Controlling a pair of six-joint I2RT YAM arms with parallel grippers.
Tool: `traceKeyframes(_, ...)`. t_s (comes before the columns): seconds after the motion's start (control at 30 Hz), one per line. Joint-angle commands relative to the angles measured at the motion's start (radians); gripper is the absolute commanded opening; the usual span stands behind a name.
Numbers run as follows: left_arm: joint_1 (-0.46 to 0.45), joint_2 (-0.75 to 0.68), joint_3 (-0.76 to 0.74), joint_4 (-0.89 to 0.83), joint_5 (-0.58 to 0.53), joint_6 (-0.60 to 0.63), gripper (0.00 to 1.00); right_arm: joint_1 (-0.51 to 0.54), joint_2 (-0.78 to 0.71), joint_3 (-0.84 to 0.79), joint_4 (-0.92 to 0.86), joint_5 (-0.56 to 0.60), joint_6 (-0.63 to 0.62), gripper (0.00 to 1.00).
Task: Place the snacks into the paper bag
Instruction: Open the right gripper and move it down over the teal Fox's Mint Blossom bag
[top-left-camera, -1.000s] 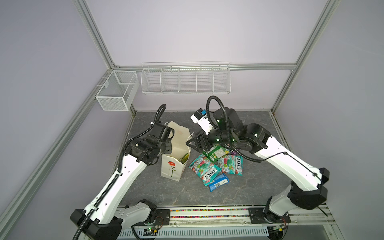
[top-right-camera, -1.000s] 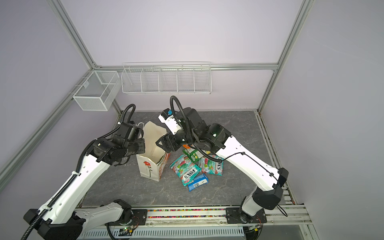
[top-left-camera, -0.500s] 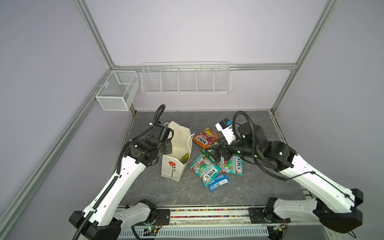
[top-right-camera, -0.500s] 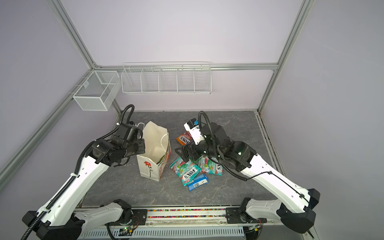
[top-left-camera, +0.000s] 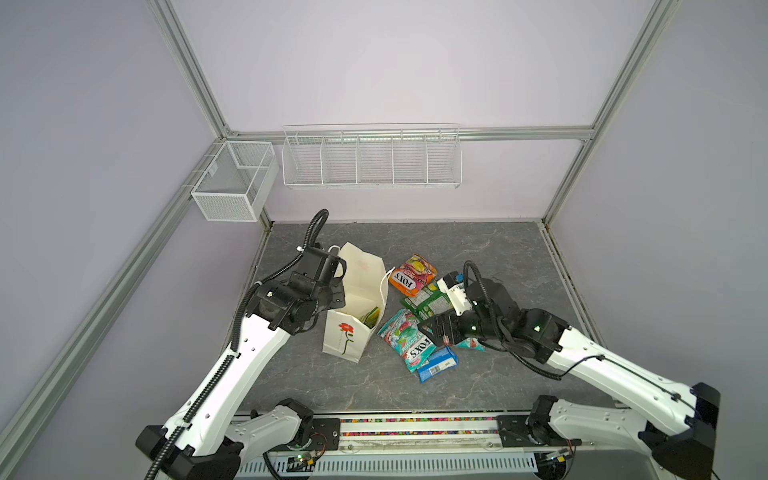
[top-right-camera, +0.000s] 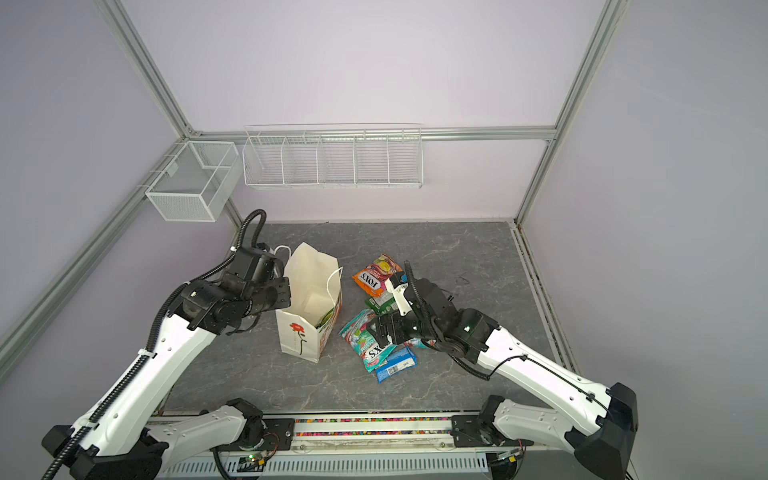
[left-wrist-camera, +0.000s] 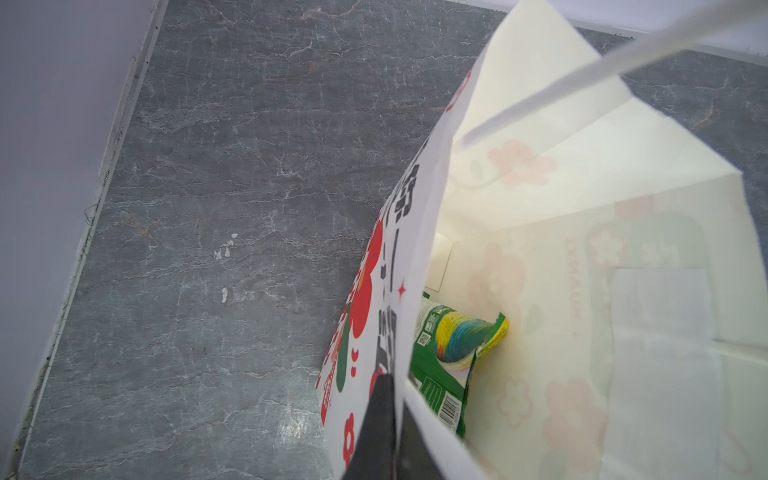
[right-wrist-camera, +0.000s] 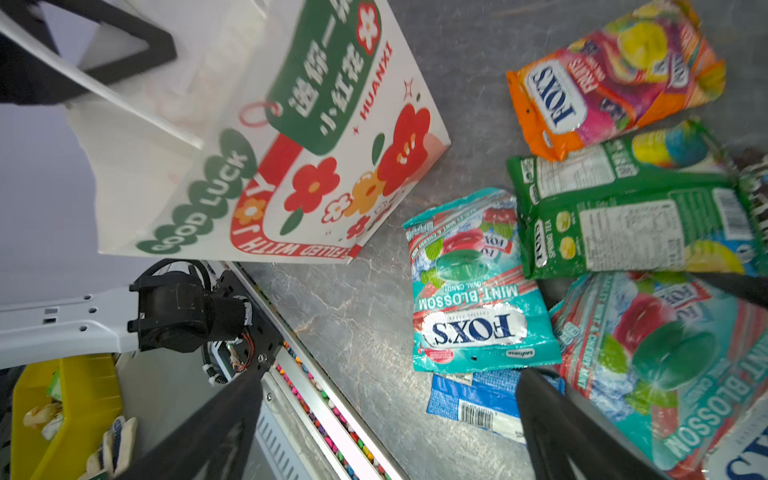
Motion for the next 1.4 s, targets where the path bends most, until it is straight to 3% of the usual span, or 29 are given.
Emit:
traceKeyframes(0.0,-0.006,-0.017,-0.005,0.005,0.017,-0.023,0.0,-0.019,-0.028,-0.063,0.08,-0.03,0.087,0.98)
traceKeyframes(0.1,-0.006,-0.02,-0.006,0.007,0.016,-0.025,0.0,-0.037,-0.005,-0.11,0.048,-0.035,0.11,1.0)
traceKeyframes(0.47,-0.006,-0.026,-0.018,0.012,0.023,-0.038,0.0,-0.044,0.019,-0.264,0.168,-0.062,0.196,0.94)
traceKeyframes(0.9,-0.008,-0.044,-0.03,0.008,0.025,-0.042,0.0,-0.059,0.168,-0.316,0.283,-0.072,0.261,0.72)
traceKeyframes(1.37,-0.008,-0.04,-0.03,0.01,0.032,-0.045,0.0,-0.078,0.193,-0.37,0.336,-0.044,0.303,0.65)
